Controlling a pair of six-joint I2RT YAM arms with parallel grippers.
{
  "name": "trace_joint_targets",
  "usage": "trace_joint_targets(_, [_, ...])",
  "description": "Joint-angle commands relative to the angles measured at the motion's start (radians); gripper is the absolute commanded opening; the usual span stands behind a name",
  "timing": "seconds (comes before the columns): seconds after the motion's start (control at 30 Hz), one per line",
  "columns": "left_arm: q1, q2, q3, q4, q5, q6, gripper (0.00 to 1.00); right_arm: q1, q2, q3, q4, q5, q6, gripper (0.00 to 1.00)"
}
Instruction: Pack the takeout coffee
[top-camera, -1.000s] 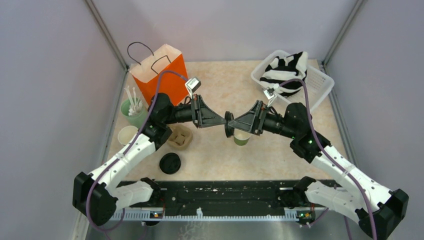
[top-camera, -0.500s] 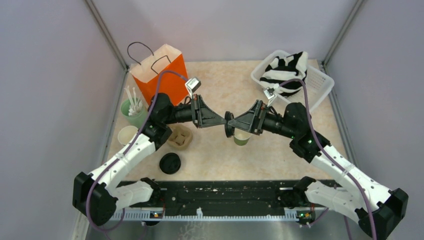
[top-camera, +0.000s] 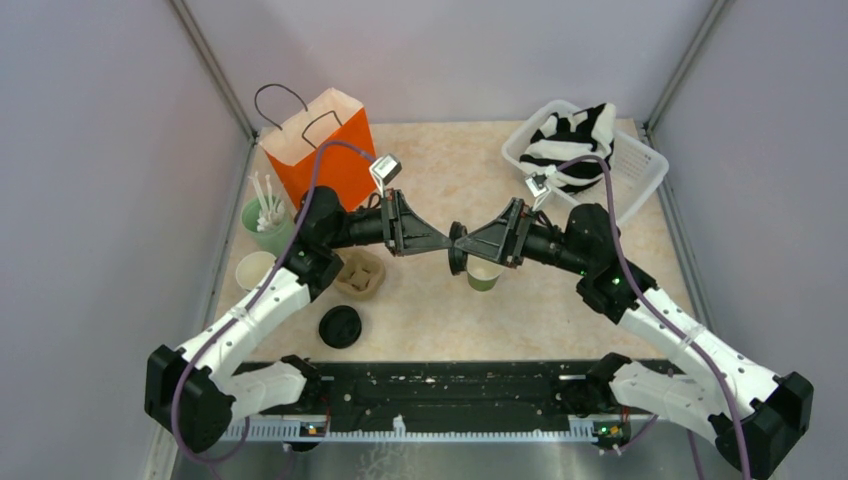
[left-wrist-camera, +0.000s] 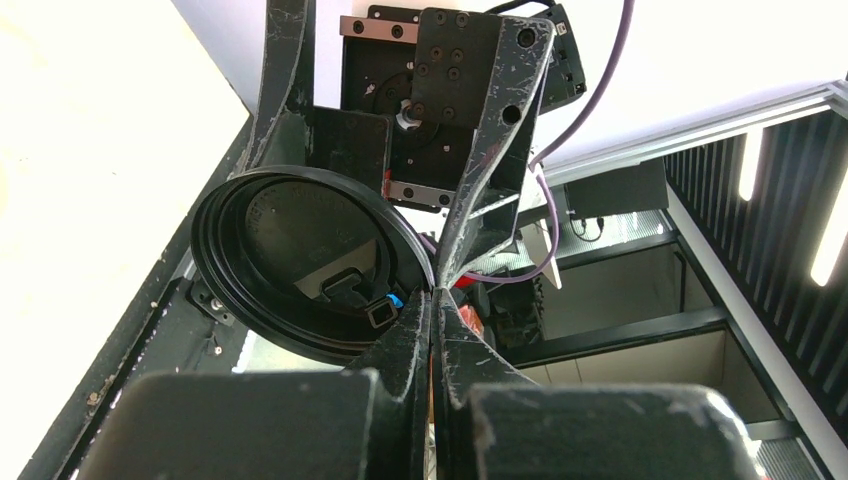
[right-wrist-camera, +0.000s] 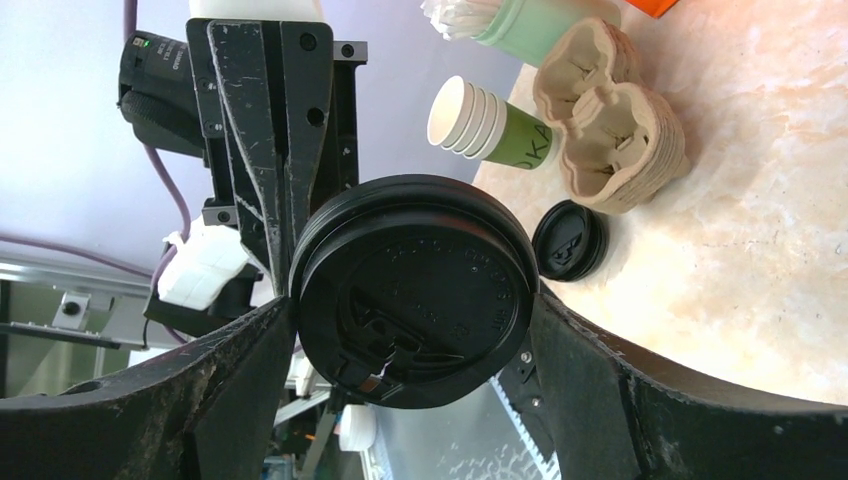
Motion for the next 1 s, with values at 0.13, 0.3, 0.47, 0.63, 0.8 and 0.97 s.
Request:
trace_joint_targets(0.13, [-0.002,-0.025,0.023,0.037,0.015,0.010,0.00,0.009,-0.019,0.005,0.061,0.009,0.011,0.78])
trace_joint_targets(0.3, [-0.002,-0.023,0.020,0.037,0.009,0.009,0.00,0.008,-0.020,0.006,0.061,0.015,0.012,0.77])
trace_joint_targets(0.47, [0.006,-0.031,0.026,-0.039,0.007,0.054,0.35,0.009,-0.029,0.008,0.028,0.033,0.009,0.77])
trace_joint_targets(0.63, [0.058,-0.091,0.053,-0.321,-0.089,0.213,0.78,0.005,-0.045,0.081,-0.269,0.139,-0.105,0.79])
trace_joint_targets(0.8, [0.081,-0.088,0.177,-0.788,-0.295,0.441,0.97,0.006,0.064,0.293,-0.788,0.386,-0.379,0.77])
trace_joint_targets(0.97, [0.080,-0.053,0.282,-1.001,-0.419,0.611,0.99,0.018,0.308,0.511,-1.006,0.527,-0.523,0.77])
